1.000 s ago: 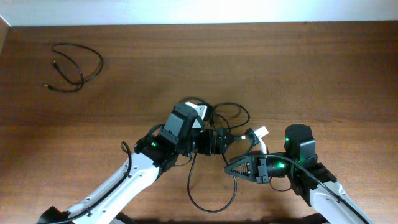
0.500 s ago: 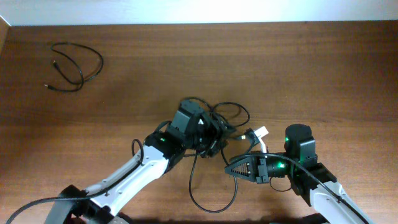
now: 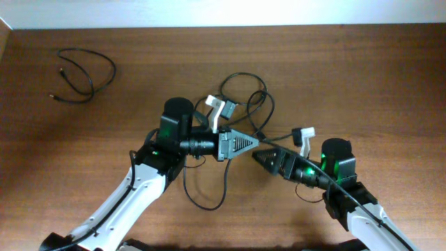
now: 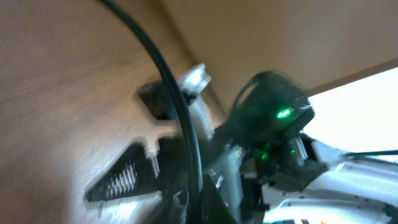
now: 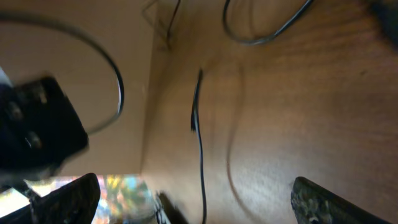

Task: Untangle cables
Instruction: 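Pull the grippers apart to separate the two remaining cables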

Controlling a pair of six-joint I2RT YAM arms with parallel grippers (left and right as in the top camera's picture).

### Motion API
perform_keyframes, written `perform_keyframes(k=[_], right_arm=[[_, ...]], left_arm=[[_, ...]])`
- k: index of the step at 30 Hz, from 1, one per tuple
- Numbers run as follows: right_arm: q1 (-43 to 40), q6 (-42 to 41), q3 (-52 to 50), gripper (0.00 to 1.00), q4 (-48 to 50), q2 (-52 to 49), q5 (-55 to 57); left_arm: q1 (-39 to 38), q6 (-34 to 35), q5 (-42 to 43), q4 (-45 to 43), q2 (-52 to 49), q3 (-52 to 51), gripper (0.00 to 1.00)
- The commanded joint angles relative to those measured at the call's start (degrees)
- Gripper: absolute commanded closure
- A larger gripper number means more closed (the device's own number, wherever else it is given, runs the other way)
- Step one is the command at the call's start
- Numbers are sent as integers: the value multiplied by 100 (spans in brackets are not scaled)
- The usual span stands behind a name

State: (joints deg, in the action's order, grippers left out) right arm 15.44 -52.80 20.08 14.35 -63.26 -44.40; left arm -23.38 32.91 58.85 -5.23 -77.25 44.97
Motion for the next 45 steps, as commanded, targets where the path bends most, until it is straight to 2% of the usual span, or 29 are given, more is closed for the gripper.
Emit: perform_keyframes(k=[1, 4, 6, 8, 9, 10, 12, 14, 17, 18, 19, 20, 21, 24, 26, 28, 29, 30, 31, 32, 34, 35, 36, 38, 39, 40, 41, 43, 45], right_arm=[[17, -459, 46, 2, 437, 13, 614], [-107, -98, 46, 1, -146, 13, 981], [-201, -101, 46, 1, -1438, 13, 1963], [-201, -101, 46, 1, -1989, 13, 2315], [-201, -101, 46, 1, -2341, 13, 2459], [-201, -101, 46, 1, -2605, 11, 2564], [-201, -101, 46, 1, -3110, 11, 2723], [-201, -101, 46, 1, -3348, 11, 2730], [-201, -98, 46, 2, -3692, 11, 2741], [-201, -101, 46, 1, -3709, 13, 2949], [-201, -101, 46, 2, -3709, 11, 3180], [-201, -101, 46, 1, -3711, 13, 3311], [-201, -101, 46, 2, -3709, 13, 3309], [-201, -101, 46, 2, -3709, 13, 3314], [-201, -101, 46, 2, -3709, 11, 3381], [-201, -103, 46, 2, -3709, 13, 3567], [-201, -103, 46, 1, -3685, 11, 3569], [-201, -103, 46, 2, -3687, 13, 3593], [-201, -103, 46, 1, -3687, 13, 3611], [-201, -103, 46, 1, -3687, 11, 3609], [-201, -103, 46, 1, -3687, 11, 3609], [-201, -103, 46, 2, -3687, 11, 3609], [-201, -103, 46, 1, -3687, 13, 3609], [-201, -103, 46, 2, -3687, 11, 3611], [-201, -103, 46, 2, -3687, 11, 3611], [-201, -103, 46, 2, -3687, 11, 3611], [-201, -103, 46, 2, -3683, 11, 3613], [-201, -103, 46, 1, -3654, 11, 3615], [-201, -105, 46, 1, -3644, 11, 3753]], left_arm=[[44, -476, -17, 133, 98, 4, 100], [415, -404, -9, 129, 610, 52, 100], [706, -433, -245, 402, 1541, 55, 100], [931, -450, -2299, 1714, 2341, 55, 100], [929, -450, -3923, 2715, 2684, 55, 99], [929, -428, -5025, 3523, 2852, 55, 100], [929, -199, -6352, 4704, 2763, 35, 100], [929, -166, -6489, 5040, 2350, 4, 100], [929, -136, -6487, 5084, 1388, 4, 100], [929, -125, -6148, 4940, 1043, 7, 100], [929, -809, -5287, 4450, 844, 7, 100], [925, -1655, -4065, 3595, 765, 9, 100], [925, -1781, -3287, 2575, 796, 111, 100], [914, -1847, -1626, 610, 835, 1069, 100], [920, -1893, -1661, 844, 903, 1113, 100], [918, -2039, -2096, 1810, 903, 1113, 100], [918, -3001, -332, 1062, 935, 1113, 100], [918, -3104, 413, 212, 951, 1113, 100], [918, -3080, 404, -876, 951, 1113, 100], [918, -3080, 186, -1451, 951, 1113, 100], [918, -3077, -575, -3418, 951, 1113, 100], [918, -3080, -667, -3646, 949, 1113, 100], [918, -3080, -629, -3515, 949, 1113, 100], [920, -3084, -444, -2149, 949, 1113, 100], [918, -3082, -710, -1191, 949, 1113, 100], [918, -3080, -1506, 195, 949, 1113, 100], [918, -3077, -2284, 1123, 946, 1113, 100], [918, -3077, -3456, 2396, 946, 1113, 100], [918, -2896, -4157, 3344, 946, 1113, 100]])
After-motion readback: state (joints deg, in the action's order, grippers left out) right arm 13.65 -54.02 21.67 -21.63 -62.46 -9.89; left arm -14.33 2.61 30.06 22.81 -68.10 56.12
